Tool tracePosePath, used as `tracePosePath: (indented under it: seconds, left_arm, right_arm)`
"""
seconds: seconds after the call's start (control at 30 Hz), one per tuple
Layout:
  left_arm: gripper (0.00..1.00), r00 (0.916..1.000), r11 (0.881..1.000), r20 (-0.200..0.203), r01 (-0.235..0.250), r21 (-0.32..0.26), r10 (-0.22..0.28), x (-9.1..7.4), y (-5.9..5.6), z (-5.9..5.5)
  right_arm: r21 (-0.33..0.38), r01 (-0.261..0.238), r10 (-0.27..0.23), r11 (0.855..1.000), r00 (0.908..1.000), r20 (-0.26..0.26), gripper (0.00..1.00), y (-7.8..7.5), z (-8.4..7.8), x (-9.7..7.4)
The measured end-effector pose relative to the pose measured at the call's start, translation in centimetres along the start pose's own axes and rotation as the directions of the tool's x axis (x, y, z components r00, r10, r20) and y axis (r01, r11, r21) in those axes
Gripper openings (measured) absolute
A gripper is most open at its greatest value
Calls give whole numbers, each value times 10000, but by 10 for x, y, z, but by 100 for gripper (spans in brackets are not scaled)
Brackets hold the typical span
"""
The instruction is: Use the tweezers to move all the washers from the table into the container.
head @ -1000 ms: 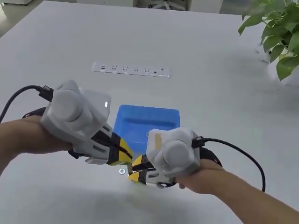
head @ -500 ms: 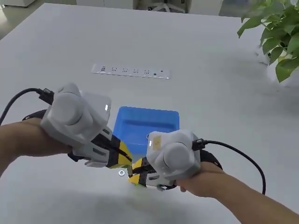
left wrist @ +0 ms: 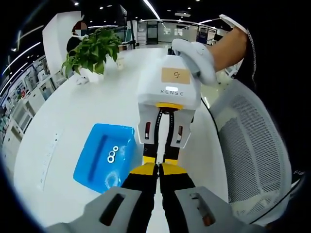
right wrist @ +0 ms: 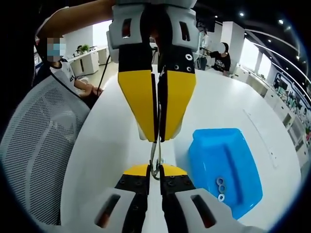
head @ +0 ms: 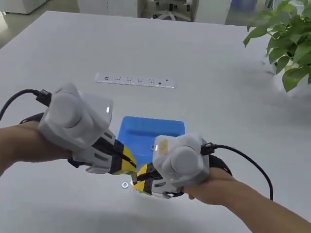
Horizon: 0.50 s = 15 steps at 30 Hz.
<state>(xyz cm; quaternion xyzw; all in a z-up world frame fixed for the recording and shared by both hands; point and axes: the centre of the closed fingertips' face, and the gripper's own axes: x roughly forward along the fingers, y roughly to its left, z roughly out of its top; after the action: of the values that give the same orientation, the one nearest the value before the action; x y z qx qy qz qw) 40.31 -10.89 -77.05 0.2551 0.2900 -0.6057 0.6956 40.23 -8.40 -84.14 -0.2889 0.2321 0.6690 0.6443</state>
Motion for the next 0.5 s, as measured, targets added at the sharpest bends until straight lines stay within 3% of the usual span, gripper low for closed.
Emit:
tracePosePath:
  seconds: [0.23, 0.5]
  left_arm:
    - [6, 10000, 9997, -88, -26, 249, 28, -6, 3, 9]
    - [6, 9995, 9991, 284, -157, 405, 146, -13, 9, 25]
  right_arm:
    - [-137, 40, -41, 9999, 10000, -44, 9, -5, 6, -9]
    - [-355, 257, -263, 9990, 9995, -151, 9, -14, 13, -24]
